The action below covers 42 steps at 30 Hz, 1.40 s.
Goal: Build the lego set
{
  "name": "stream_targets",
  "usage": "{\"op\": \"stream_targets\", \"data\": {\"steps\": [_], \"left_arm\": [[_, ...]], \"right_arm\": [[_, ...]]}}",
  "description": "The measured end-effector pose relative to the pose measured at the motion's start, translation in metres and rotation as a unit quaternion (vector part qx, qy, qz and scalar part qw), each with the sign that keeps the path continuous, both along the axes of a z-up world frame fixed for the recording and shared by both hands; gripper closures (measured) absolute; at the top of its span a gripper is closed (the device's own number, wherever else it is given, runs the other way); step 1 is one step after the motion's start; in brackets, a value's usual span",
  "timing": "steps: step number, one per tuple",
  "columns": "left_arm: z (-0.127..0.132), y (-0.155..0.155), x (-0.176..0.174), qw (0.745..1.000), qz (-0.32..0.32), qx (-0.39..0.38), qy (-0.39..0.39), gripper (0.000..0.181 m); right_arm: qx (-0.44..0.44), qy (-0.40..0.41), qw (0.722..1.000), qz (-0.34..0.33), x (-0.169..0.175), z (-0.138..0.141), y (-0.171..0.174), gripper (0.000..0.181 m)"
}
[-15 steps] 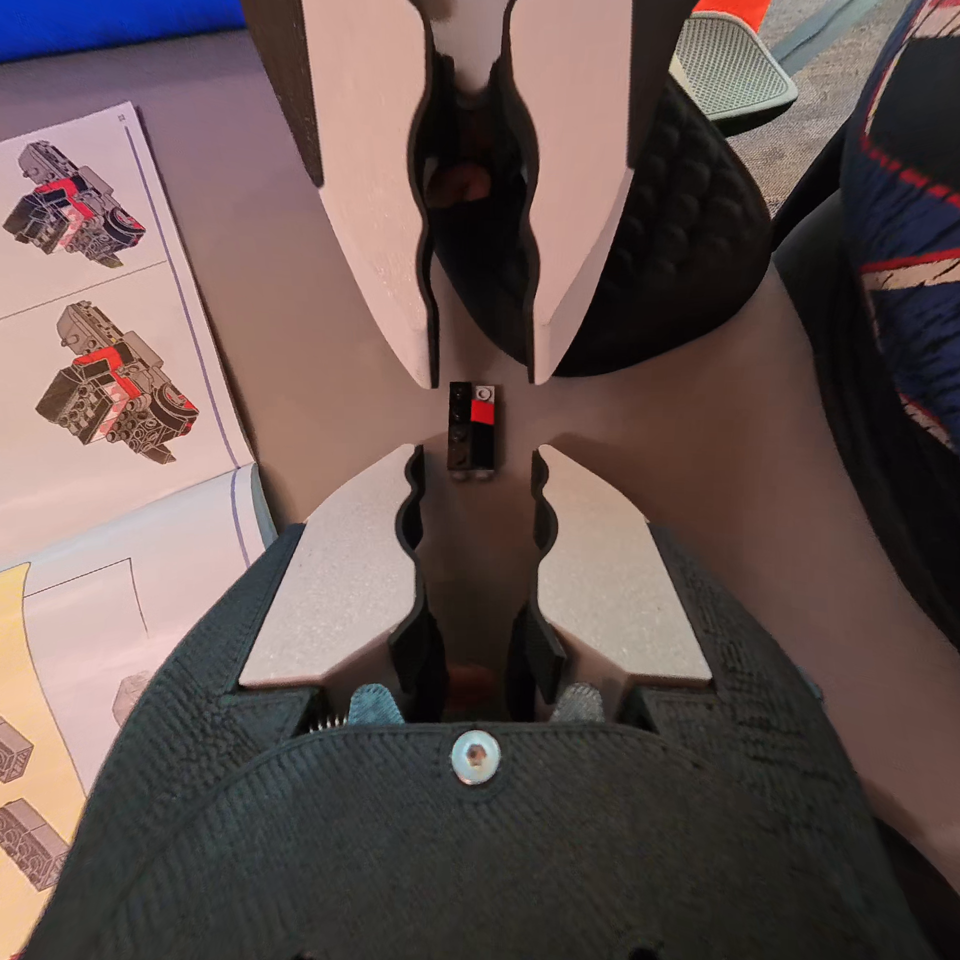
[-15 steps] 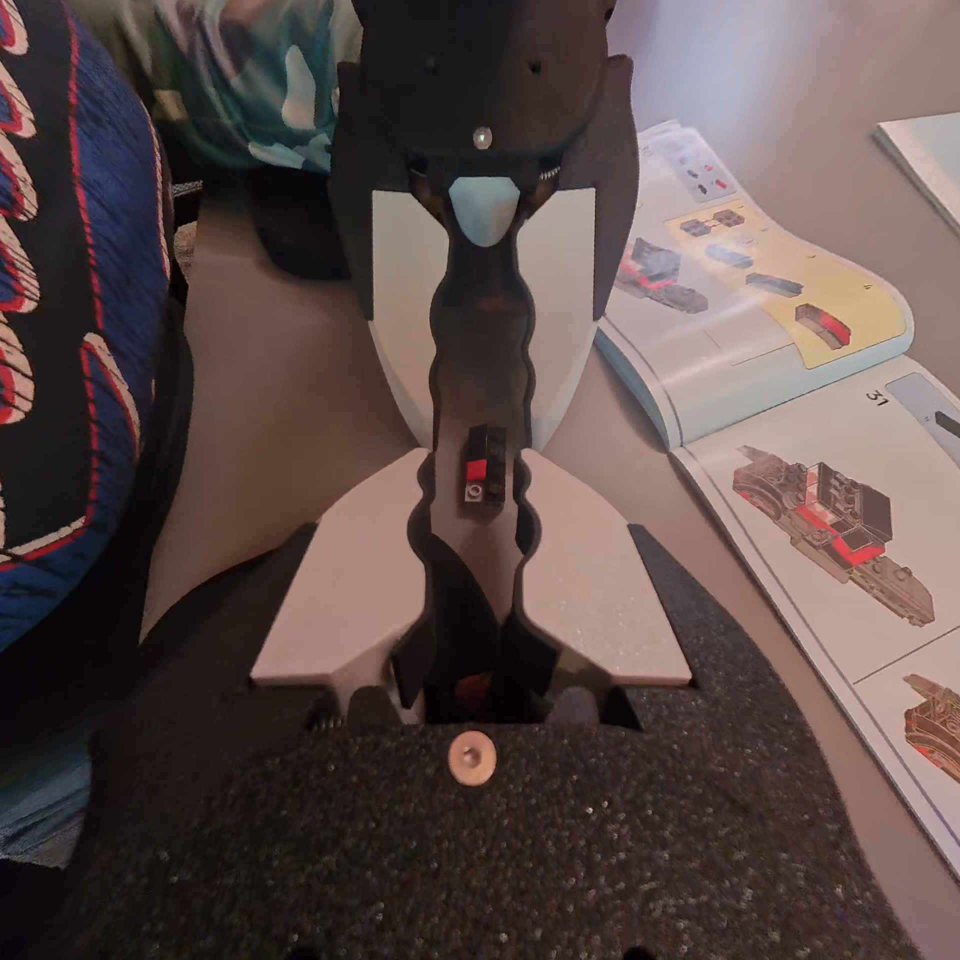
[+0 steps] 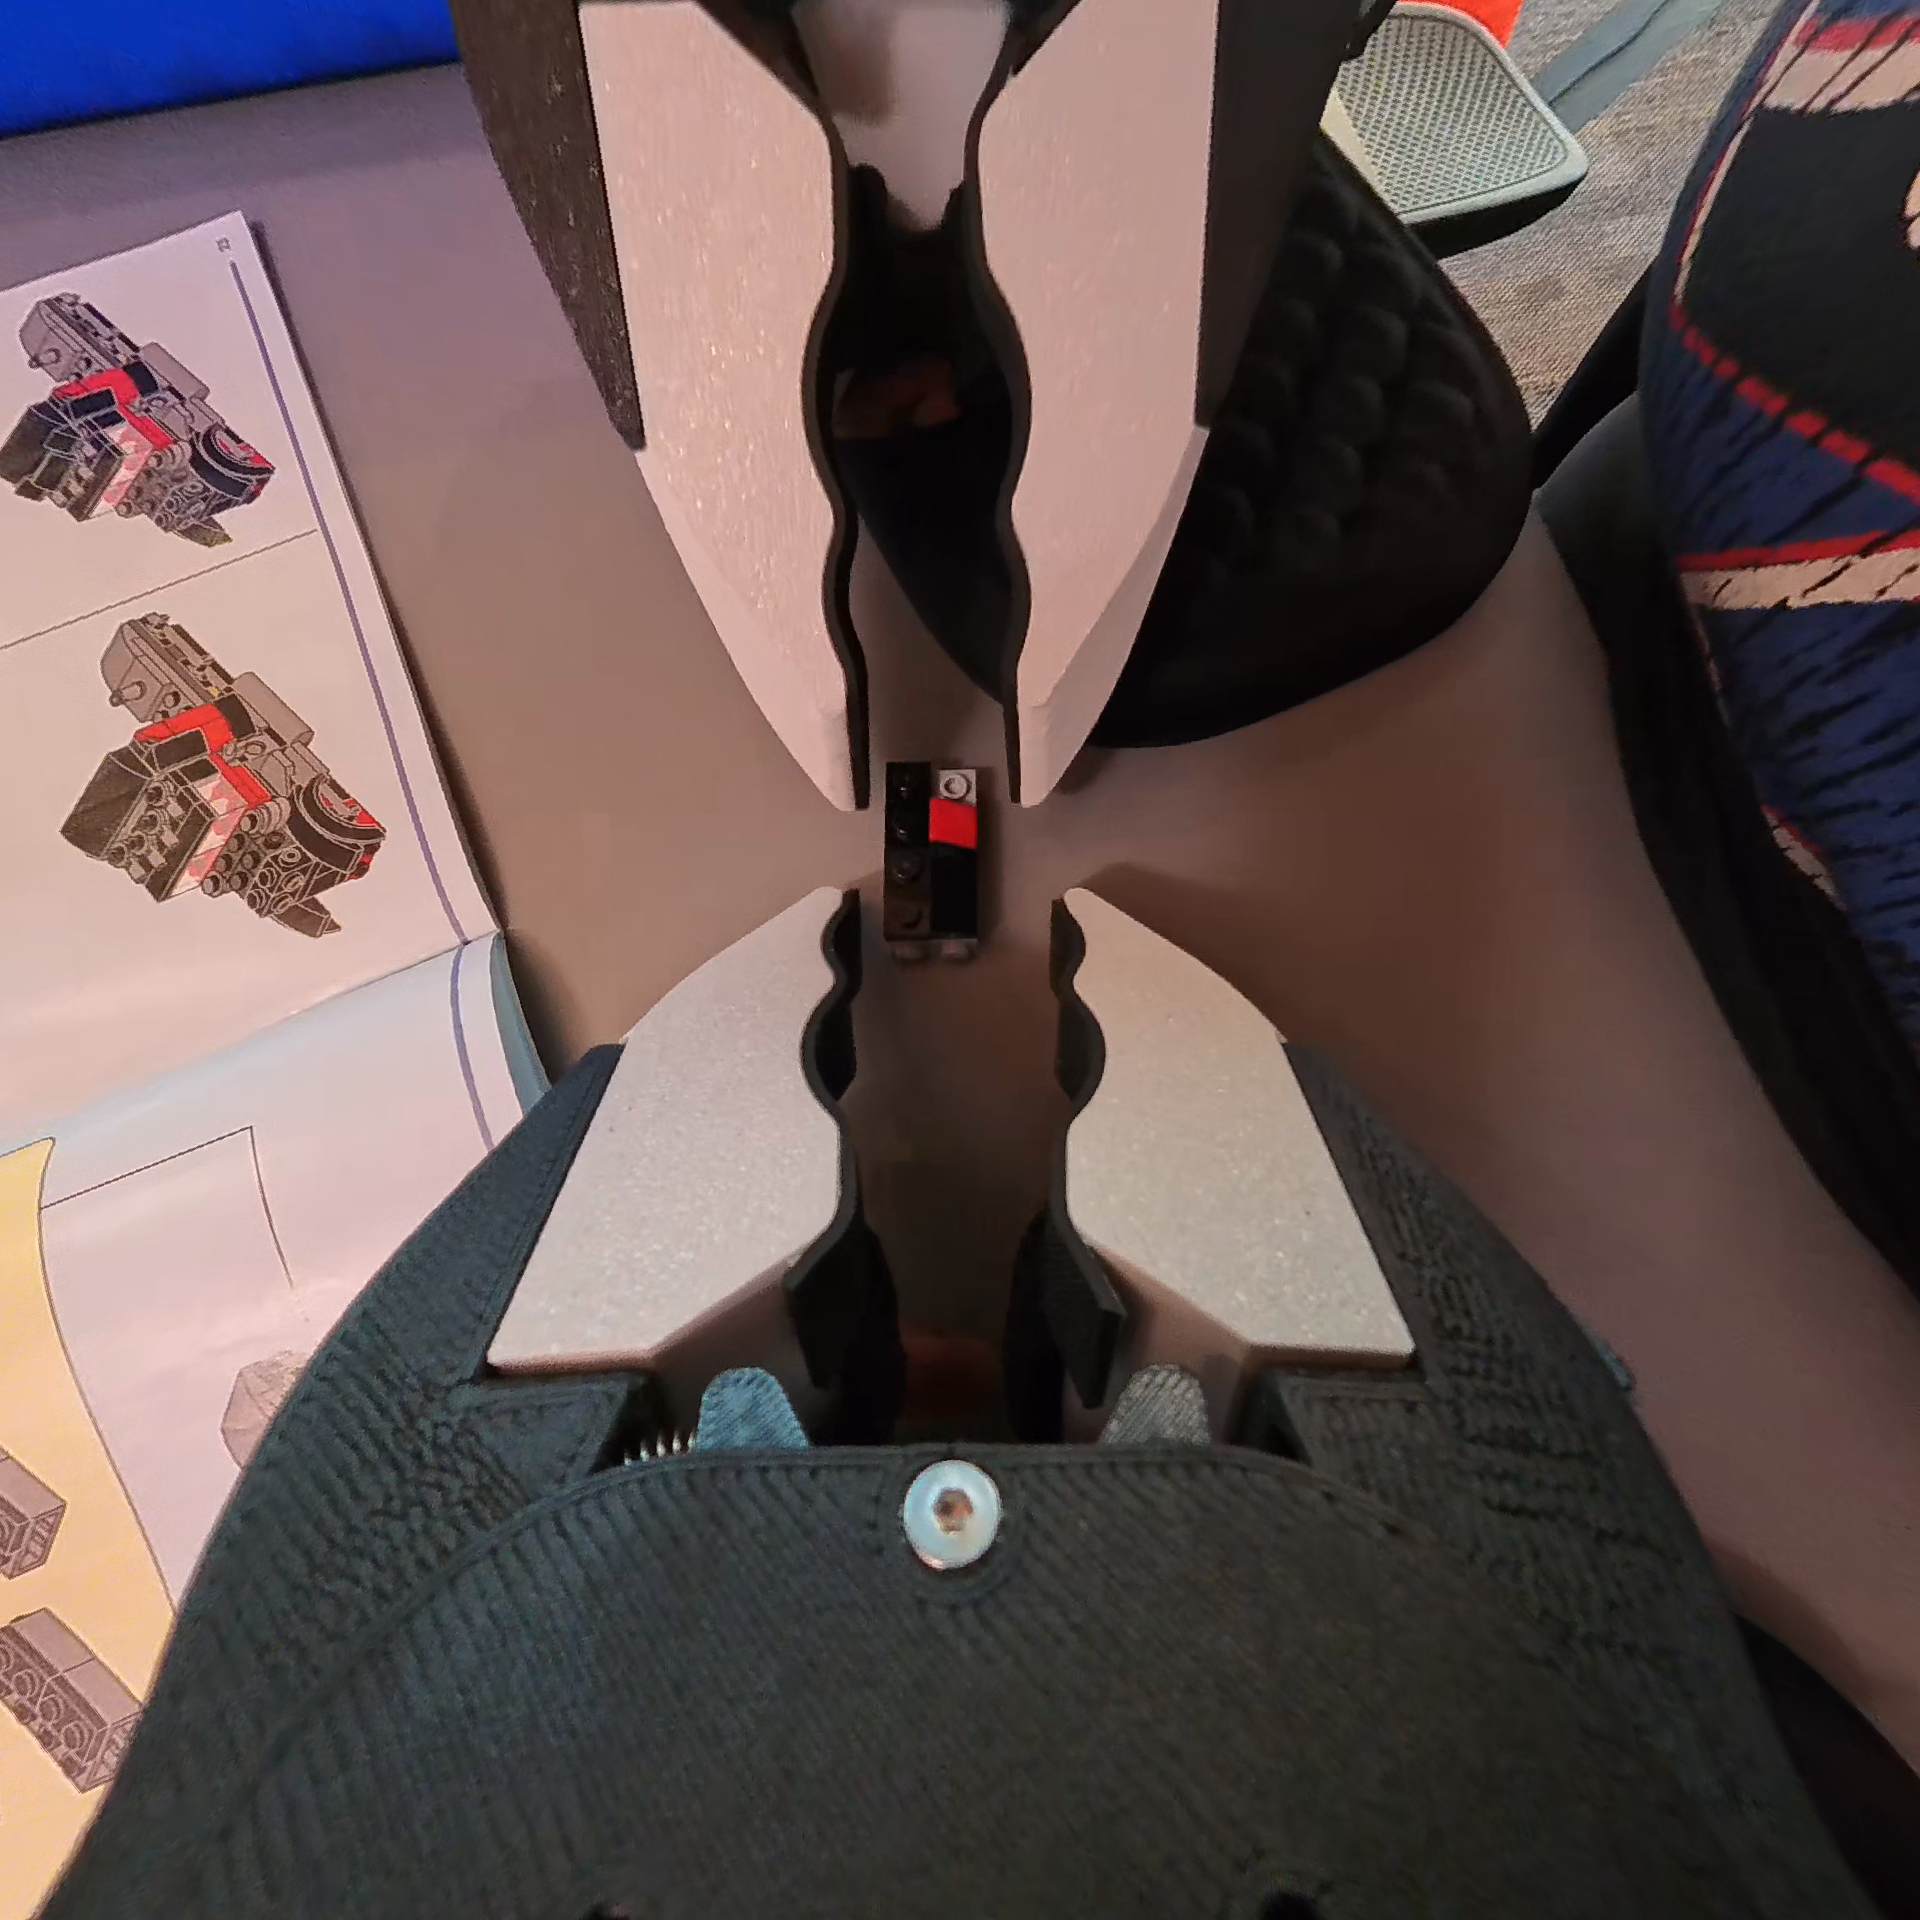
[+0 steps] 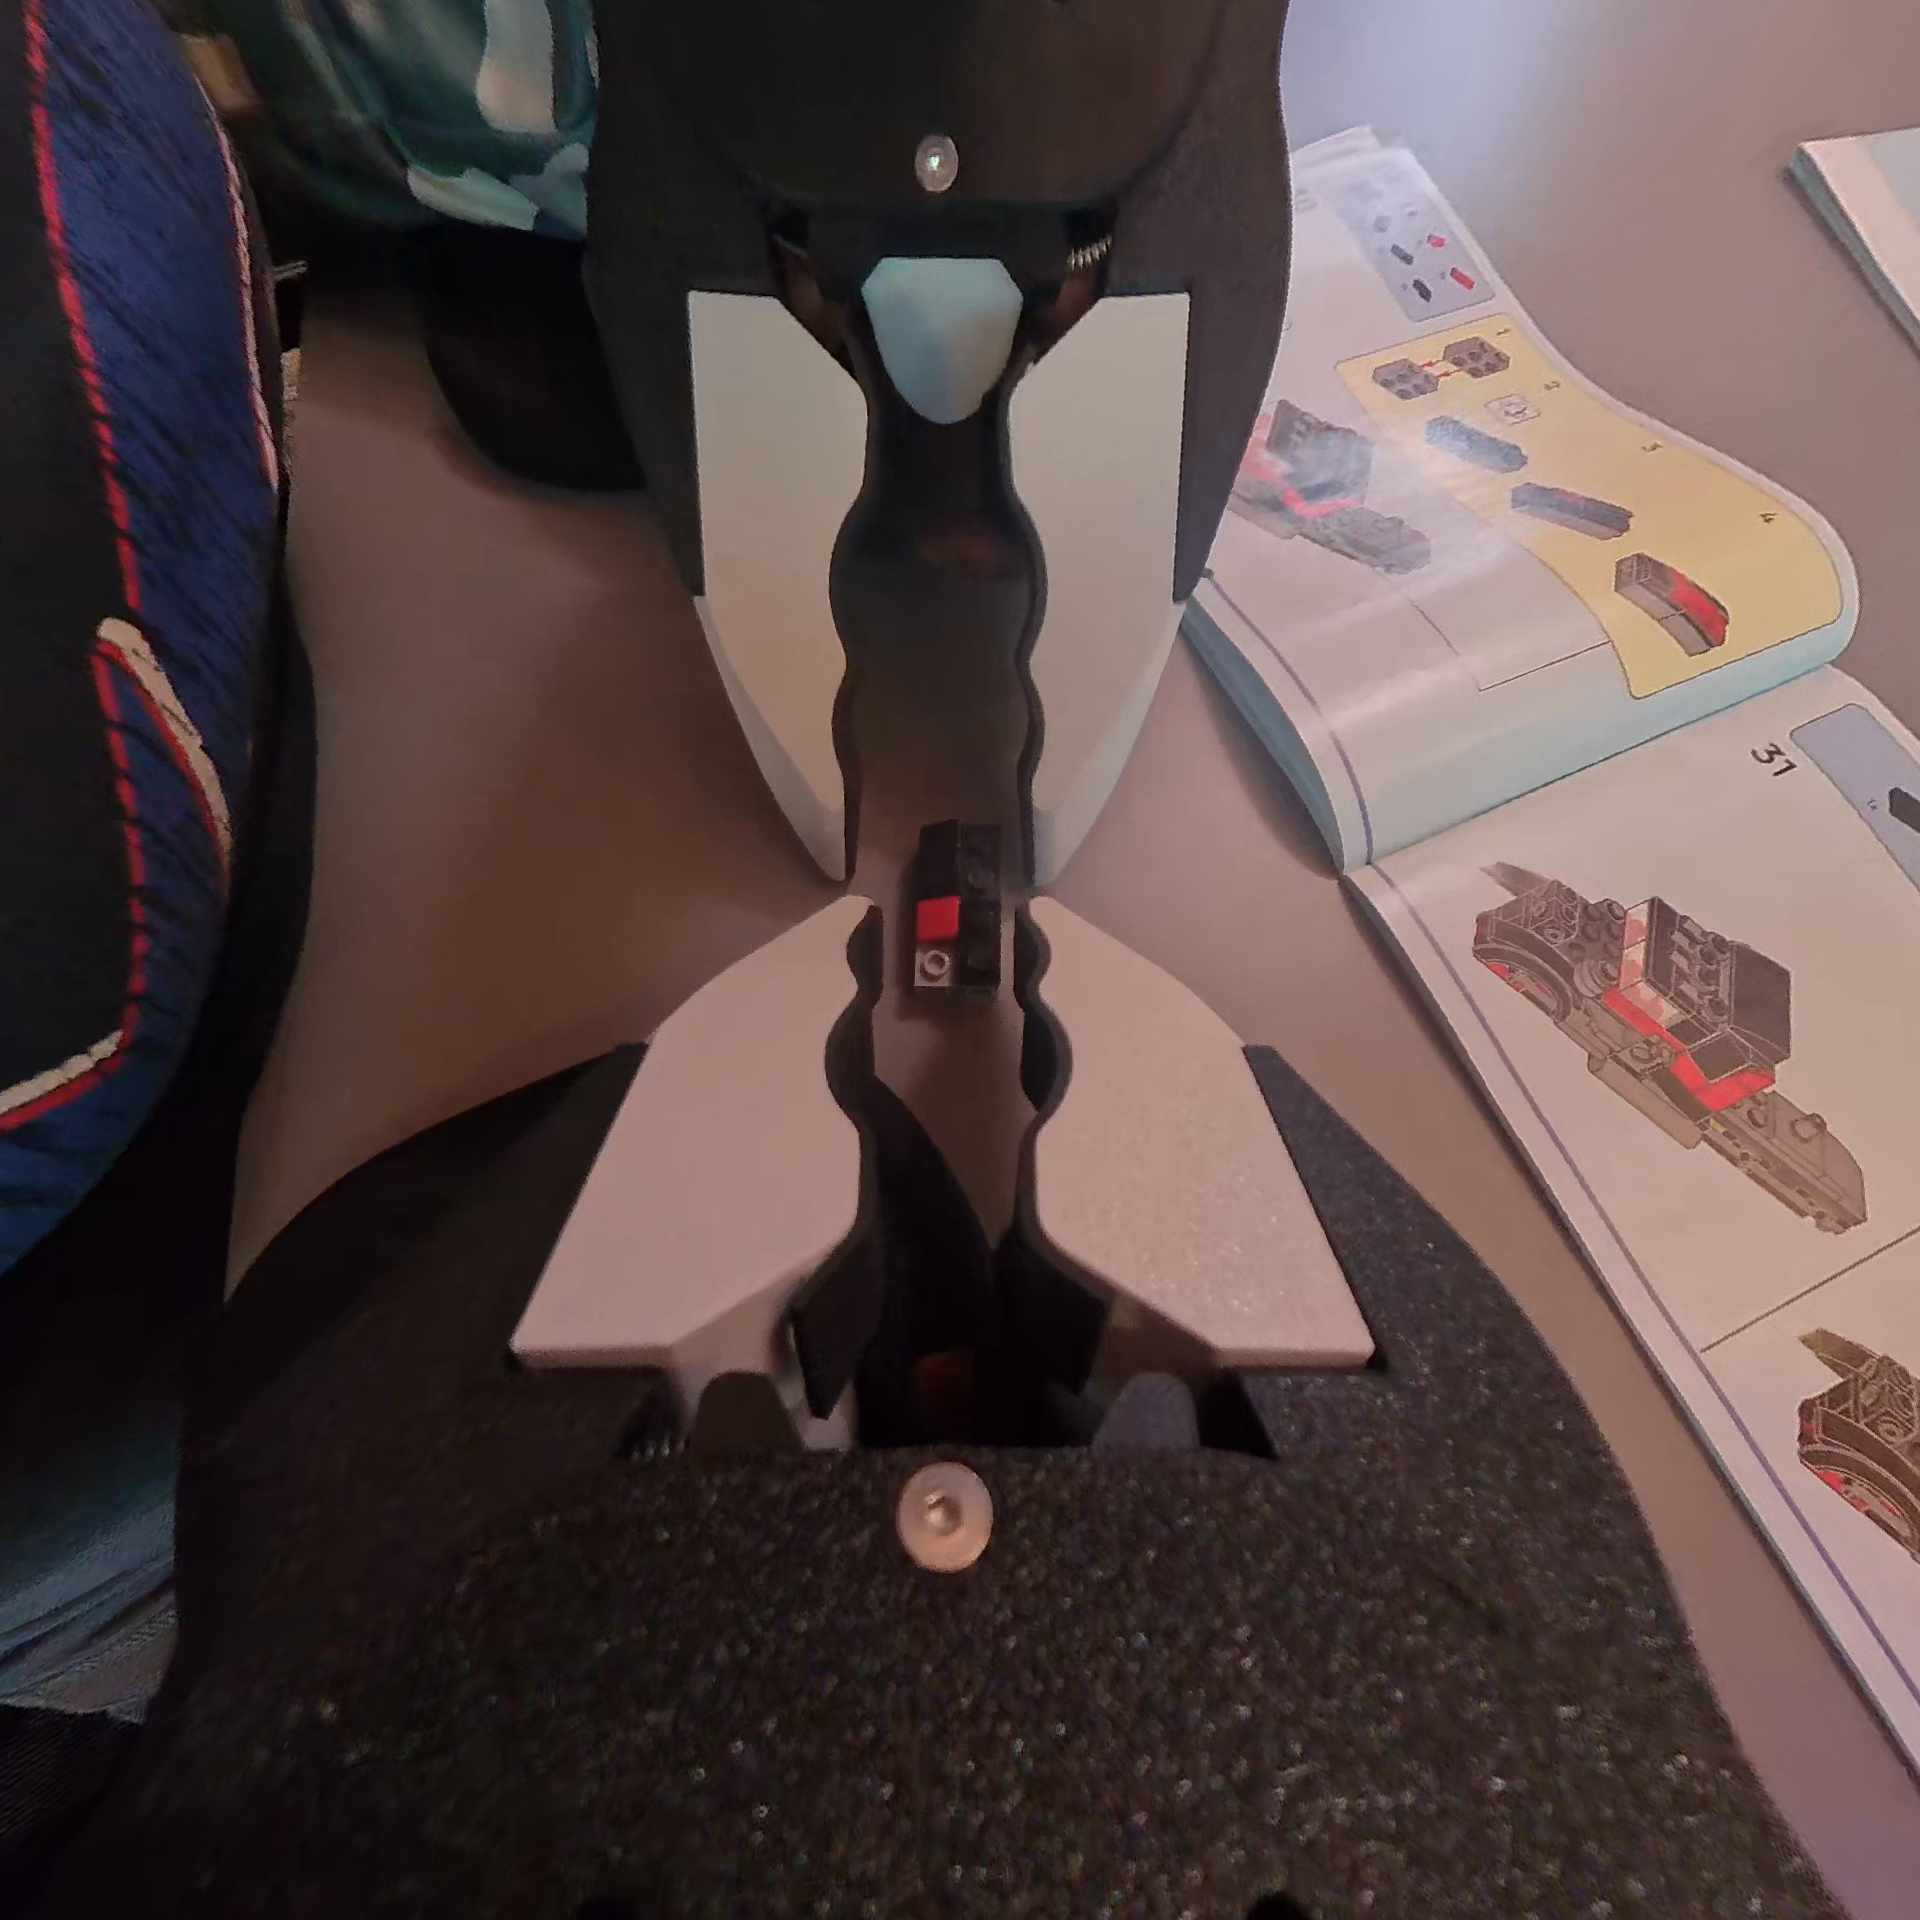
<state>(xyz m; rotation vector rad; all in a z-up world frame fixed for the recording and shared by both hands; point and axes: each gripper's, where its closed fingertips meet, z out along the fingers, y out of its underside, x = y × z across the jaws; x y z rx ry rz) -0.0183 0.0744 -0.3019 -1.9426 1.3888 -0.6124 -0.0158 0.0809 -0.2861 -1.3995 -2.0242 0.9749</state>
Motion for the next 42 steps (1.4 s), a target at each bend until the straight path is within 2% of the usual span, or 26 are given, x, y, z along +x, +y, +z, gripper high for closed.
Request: {"op": "stream_targets", "data": {"steps": [11, 14, 17, 20, 22, 31, 42], "left_arm": [[0.001, -0.002, 0.001, 1.000, -0.006, 0.000, 0.000, 0.150], [0.005, 0.001, -0.001, 1.000, 0.004, 0.002, -0.011, 0.136], [0.030, 0.010, -0.006, 0.994, 0.039, 0.019, -0.101, 0.135], [0.061, 0.016, -0.018, 0.975, 0.068, 0.027, -0.210, 0.135], [0.066, 0.016, -0.022, 0.970, 0.071, 0.025, -0.232, 0.135], [0.031, 0.003, -0.008, 0.994, 0.015, -0.005, -0.110, 0.147], [0.024, 0.001, -0.007, 0.996, 0.008, -0.007, -0.085, 0.152]], "right_arm": [[-0.002, 0.000, 1.000, -0.004, 0.000, 0.000, 0.001, 0.157], [-0.011, 0.020, 1.000, -0.008, 0.000, 0.006, 0.002, 0.153], [-0.032, 0.063, 0.997, -0.021, 0.000, 0.019, 0.007, 0.150], [-0.047, 0.081, 0.995, -0.017, 0.001, 0.025, 0.006, 0.150], [-0.043, 0.070, 0.997, -0.012, 0.001, 0.022, 0.005, 0.150], [-0.004, 0.012, 1.000, -0.003, 0.000, 0.003, 0.001, 0.154], [-0.001, -0.007, 1.000, -0.002, 0.000, -0.002, 0.001, 0.155]]}}
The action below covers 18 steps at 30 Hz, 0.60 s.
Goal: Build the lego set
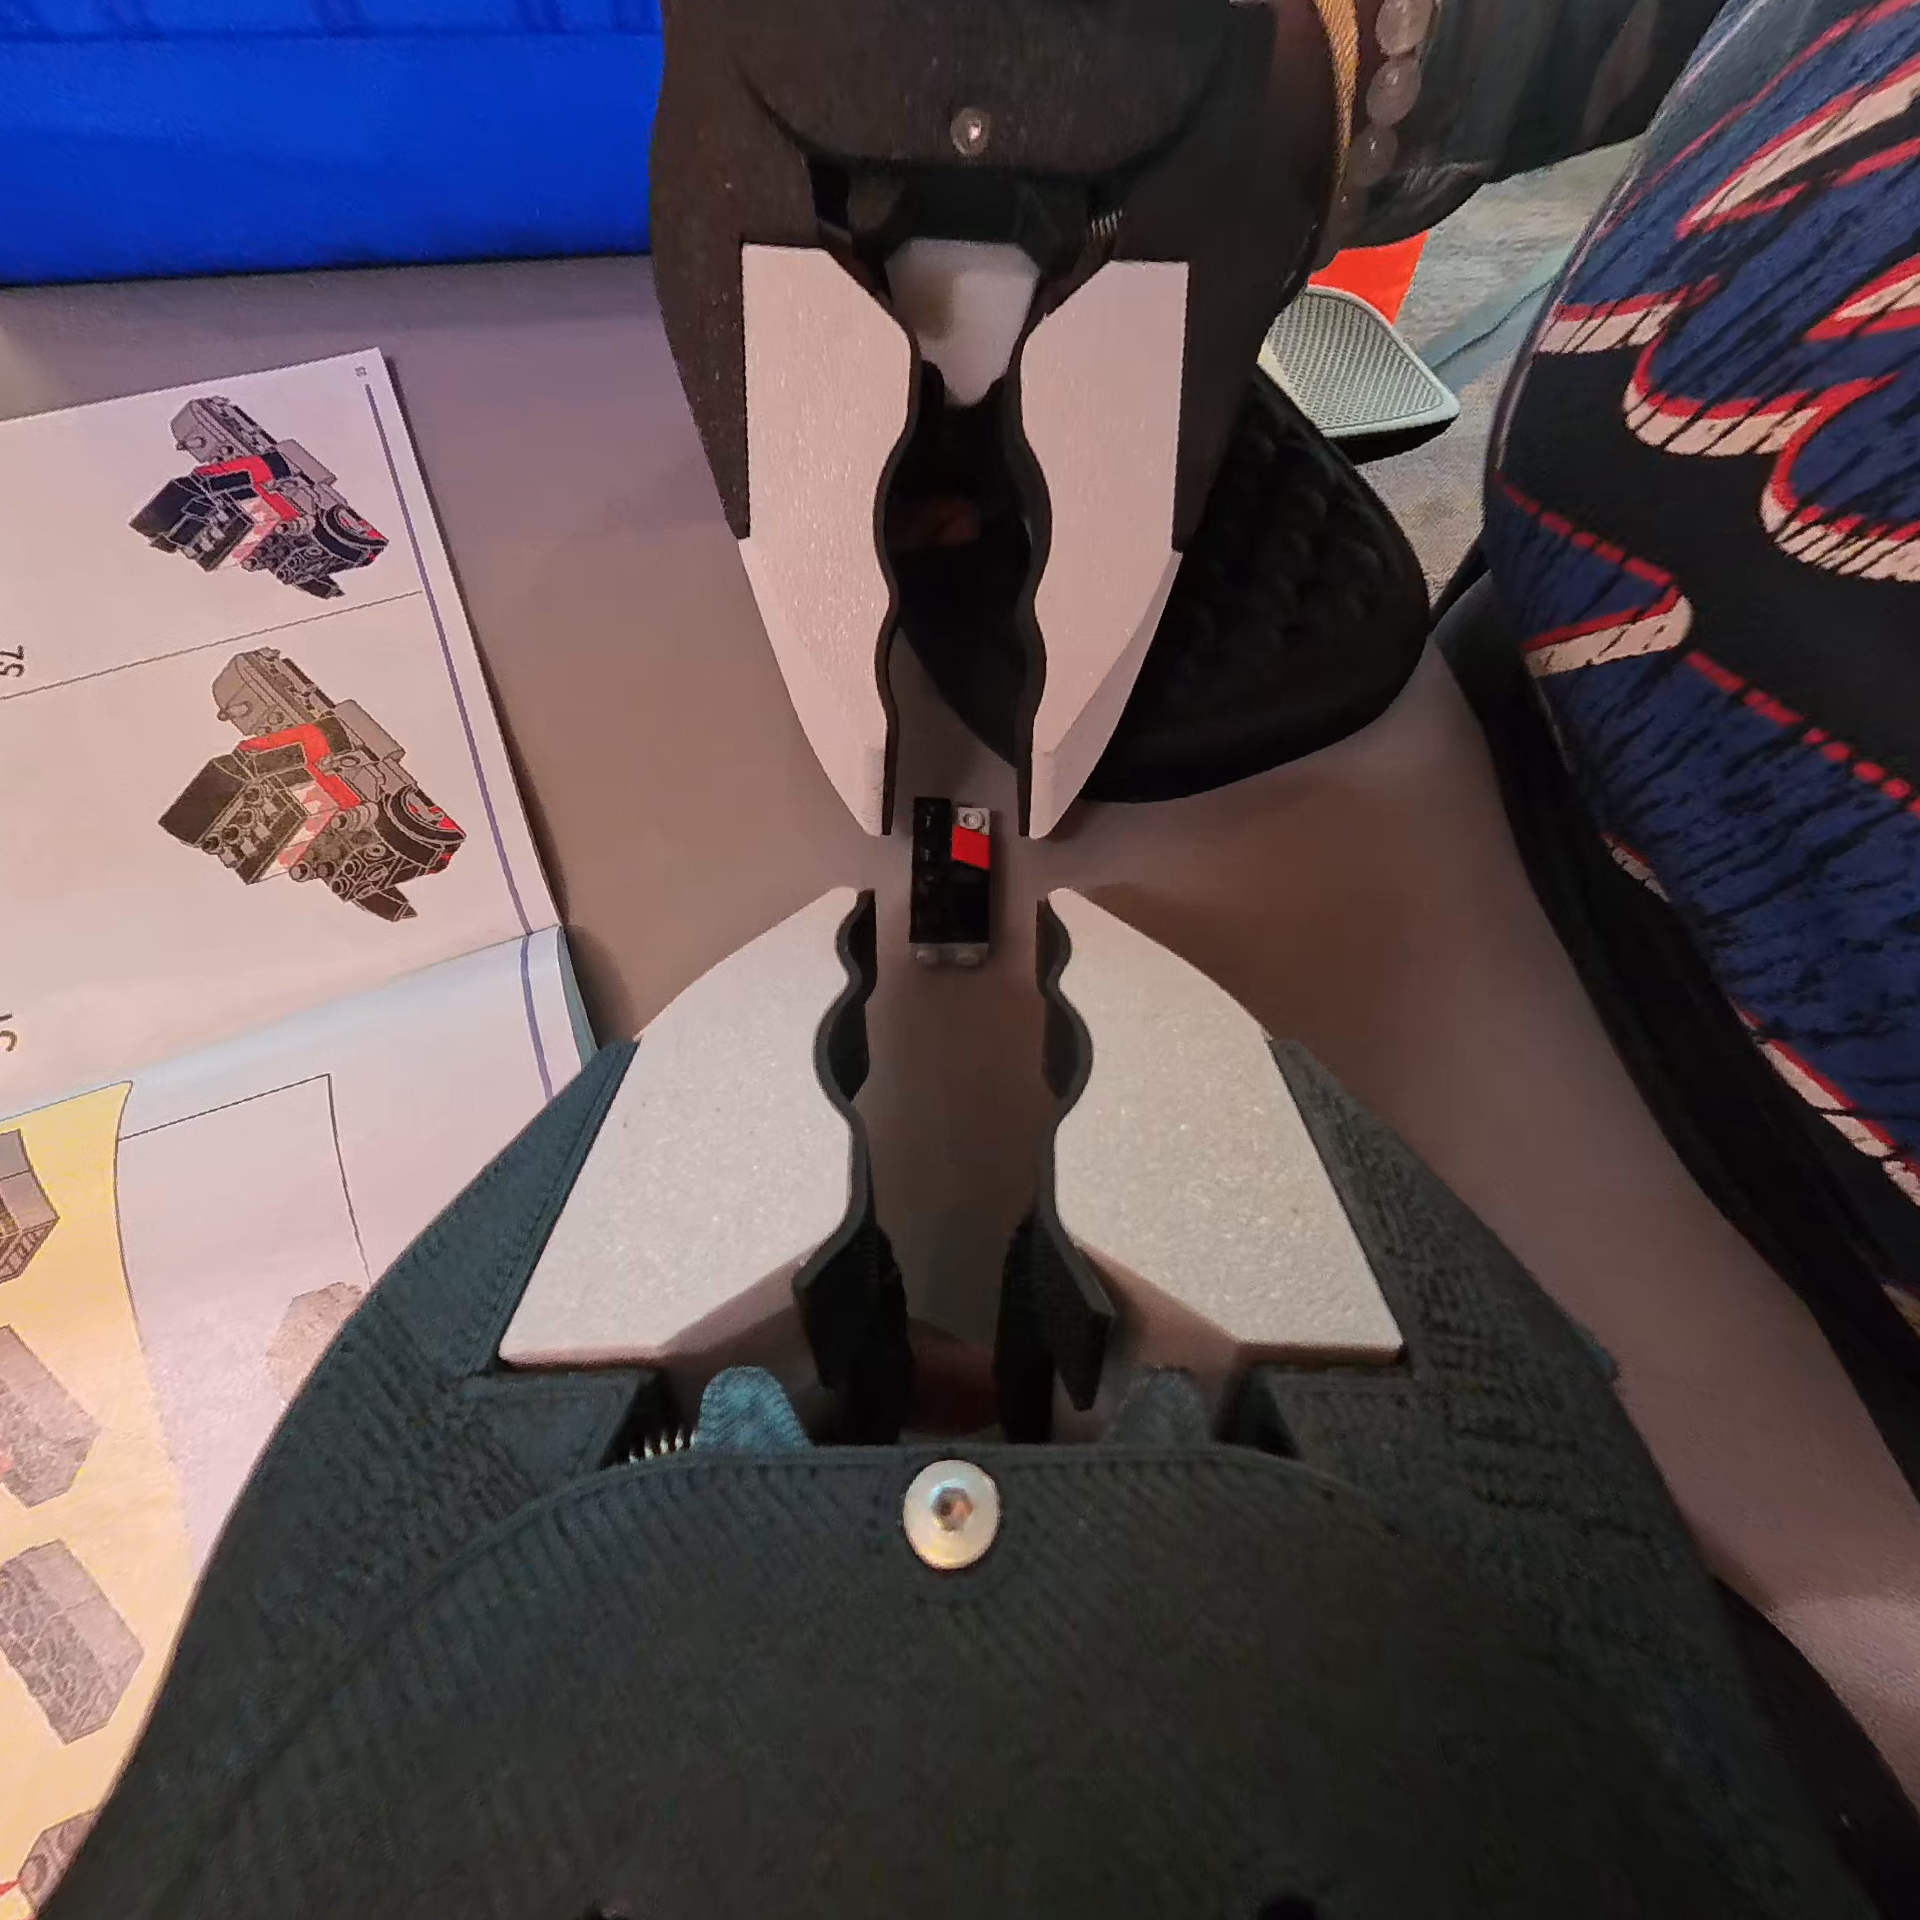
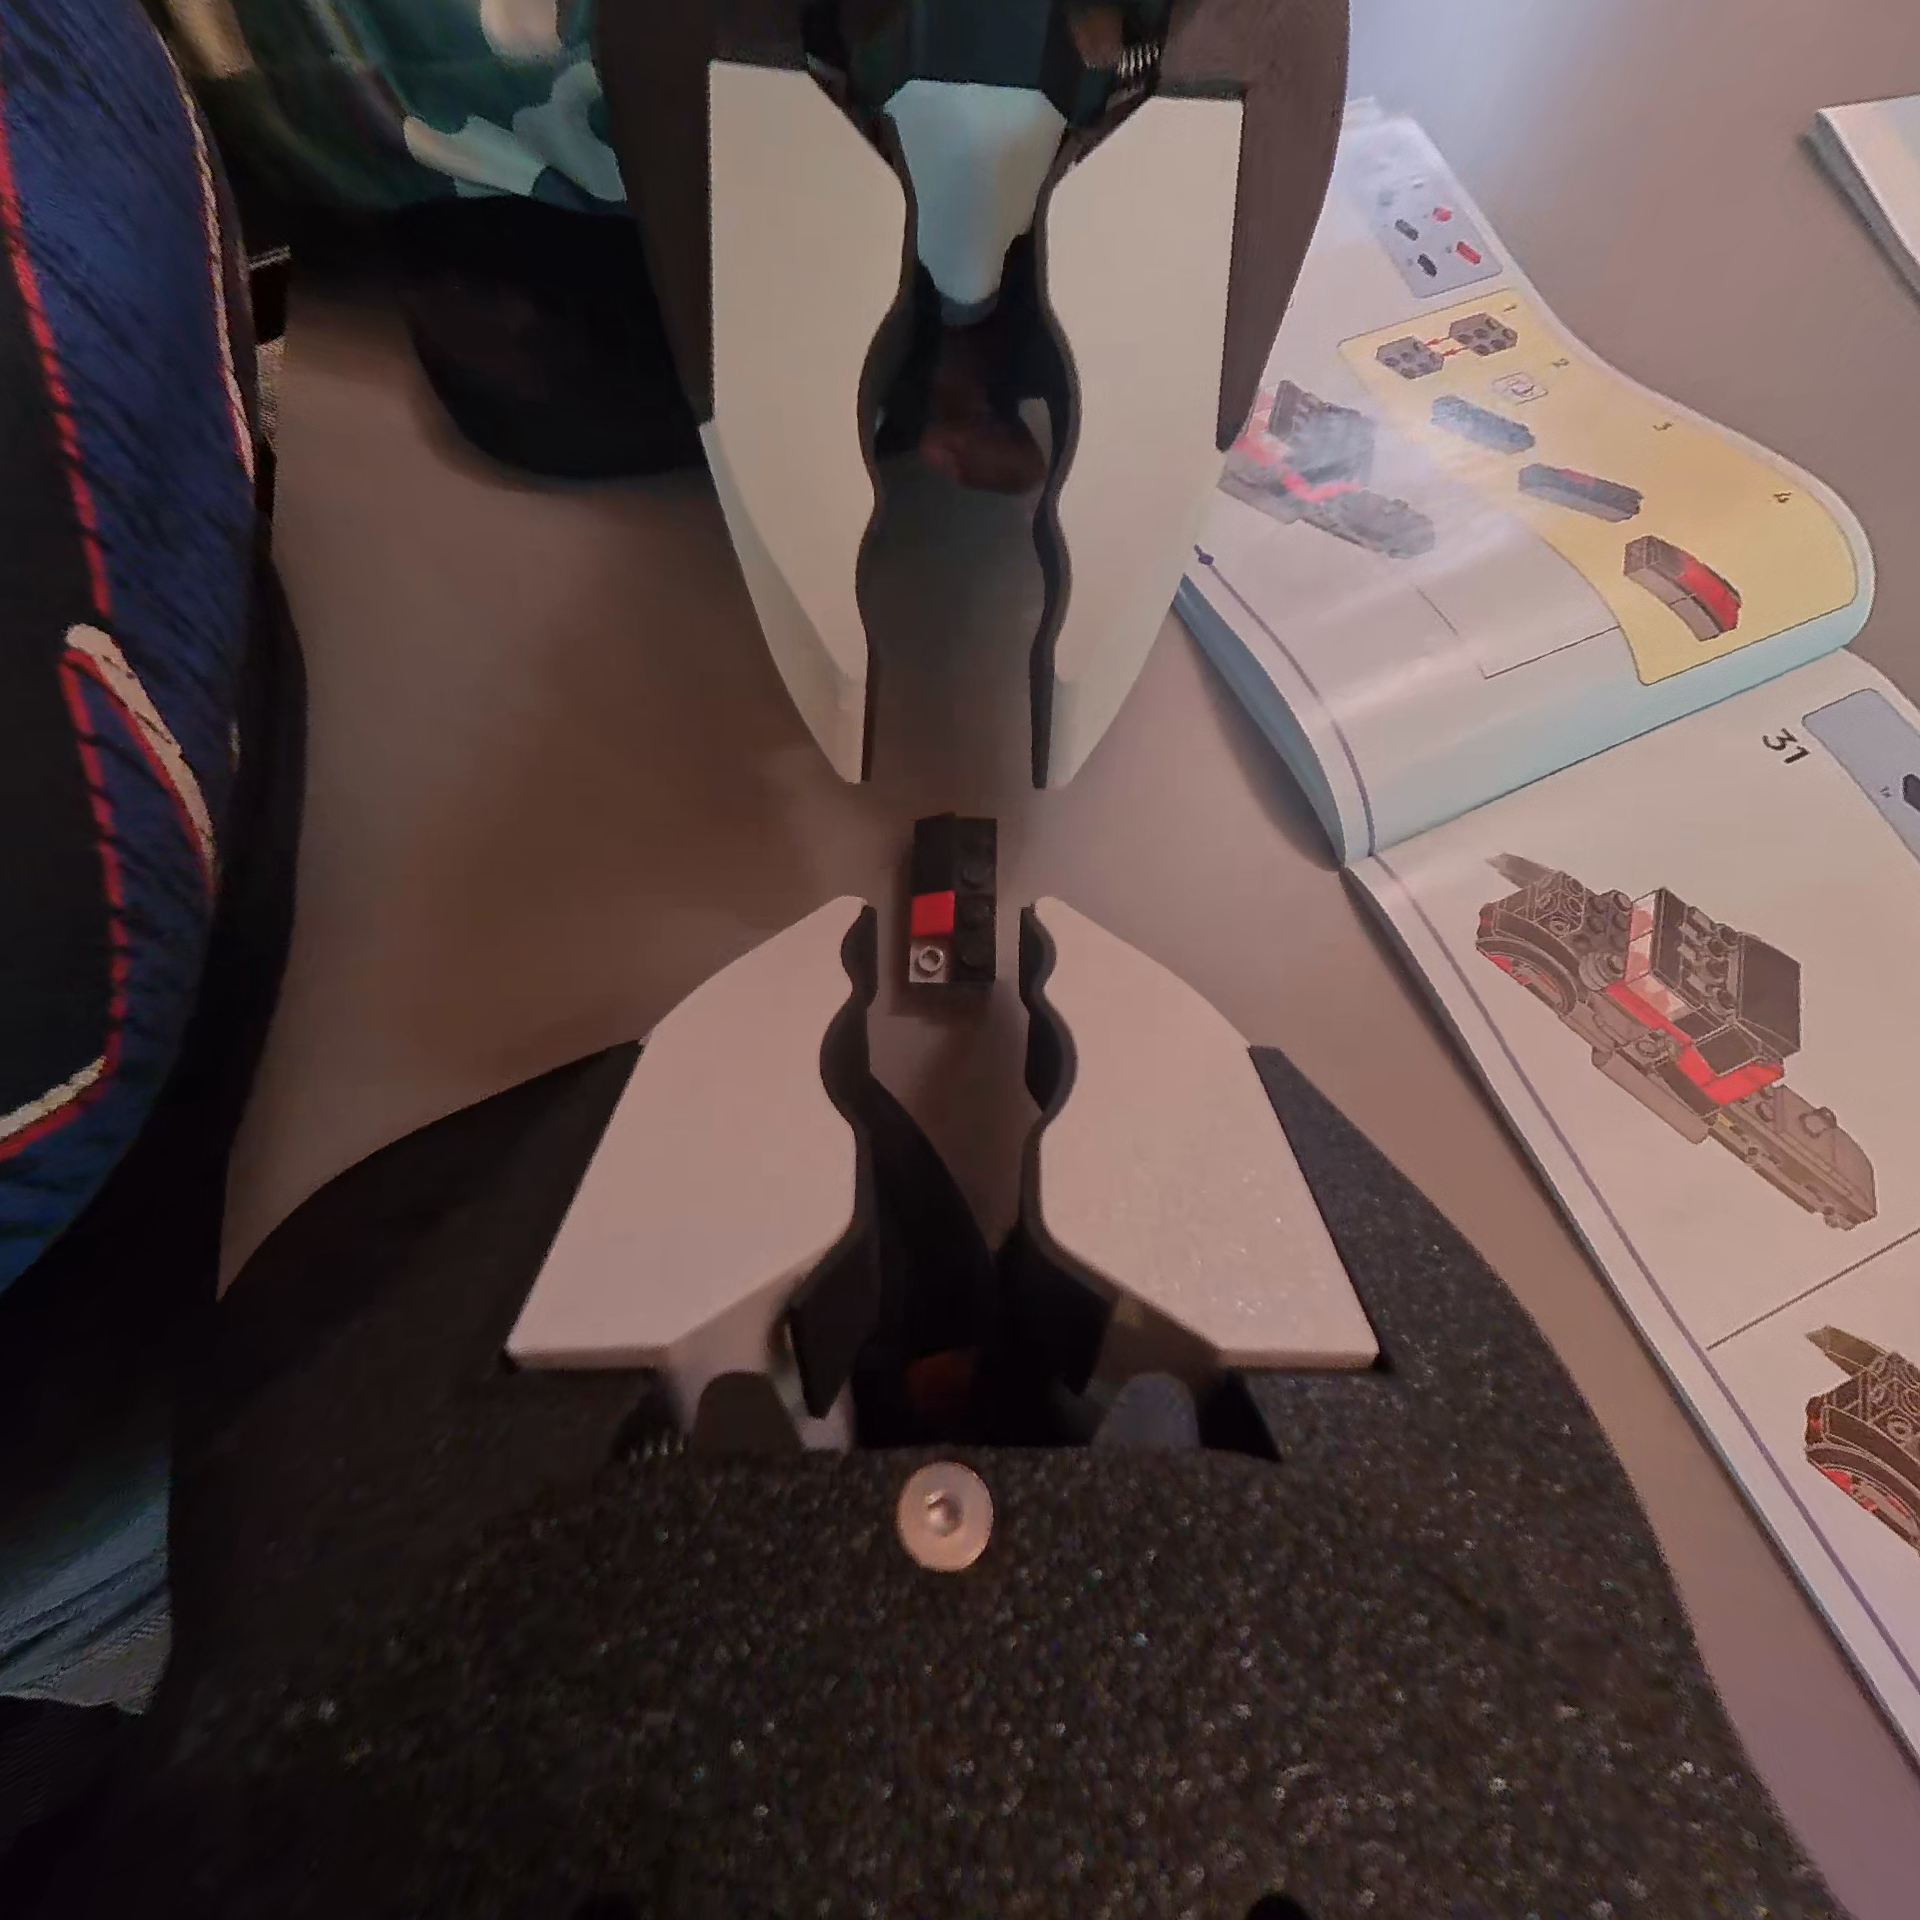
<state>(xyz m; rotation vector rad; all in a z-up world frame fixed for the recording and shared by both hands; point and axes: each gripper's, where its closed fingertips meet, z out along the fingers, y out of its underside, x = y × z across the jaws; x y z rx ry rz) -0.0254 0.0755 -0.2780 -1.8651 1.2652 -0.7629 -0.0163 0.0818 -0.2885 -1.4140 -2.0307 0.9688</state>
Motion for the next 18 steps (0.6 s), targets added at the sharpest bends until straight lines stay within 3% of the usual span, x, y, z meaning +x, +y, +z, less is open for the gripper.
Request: {"op": "stream_targets", "data": {"steps": [8, 18], "left_arm": [[-0.020, 0.001, -0.002, 0.997, 0.004, -0.005, 0.071, 0.150], [-0.023, 0.007, -0.007, 0.996, 0.027, -0.004, 0.082, 0.150]], "right_arm": [[-0.022, -0.046, 0.998, 0.028, 0.005, -0.007, -0.005, 0.142], [0.000, -0.057, 0.998, 0.012, 0.008, -0.008, 0.002, 0.147]]}}
